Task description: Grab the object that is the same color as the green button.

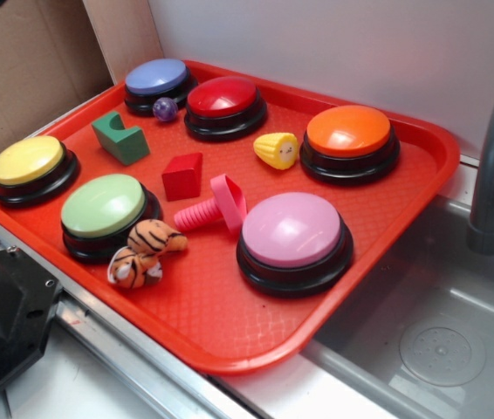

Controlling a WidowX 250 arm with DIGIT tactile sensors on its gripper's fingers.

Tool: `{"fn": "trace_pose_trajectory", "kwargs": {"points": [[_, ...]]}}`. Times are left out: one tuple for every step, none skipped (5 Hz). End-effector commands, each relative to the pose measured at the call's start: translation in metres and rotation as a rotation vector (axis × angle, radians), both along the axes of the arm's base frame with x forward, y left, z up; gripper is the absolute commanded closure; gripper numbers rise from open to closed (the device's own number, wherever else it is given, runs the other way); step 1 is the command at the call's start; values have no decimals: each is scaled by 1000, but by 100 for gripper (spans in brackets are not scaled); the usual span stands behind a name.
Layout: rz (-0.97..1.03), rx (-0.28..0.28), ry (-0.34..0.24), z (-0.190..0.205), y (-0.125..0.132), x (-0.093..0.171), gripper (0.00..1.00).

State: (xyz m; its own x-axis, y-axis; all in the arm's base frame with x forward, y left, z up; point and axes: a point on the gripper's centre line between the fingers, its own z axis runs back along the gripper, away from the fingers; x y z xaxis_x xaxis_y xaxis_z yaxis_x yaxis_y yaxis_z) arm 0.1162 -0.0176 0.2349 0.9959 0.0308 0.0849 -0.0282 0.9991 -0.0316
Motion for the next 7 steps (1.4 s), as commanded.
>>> {"fn": "trace_pose_trajectory", "kwargs": {"points": [[0,0,0,0,0,0,0],[65,-31,-33,-6,11,6,0],[179,-57,-69,-9,34,22,0],[312,-85,-80,-21,58,35,0],[471,-83,-77,-42,82,49,0],[628,-105,-103,-61,100,60,0],[689,-100,-102,-82,111,73,0]]}}
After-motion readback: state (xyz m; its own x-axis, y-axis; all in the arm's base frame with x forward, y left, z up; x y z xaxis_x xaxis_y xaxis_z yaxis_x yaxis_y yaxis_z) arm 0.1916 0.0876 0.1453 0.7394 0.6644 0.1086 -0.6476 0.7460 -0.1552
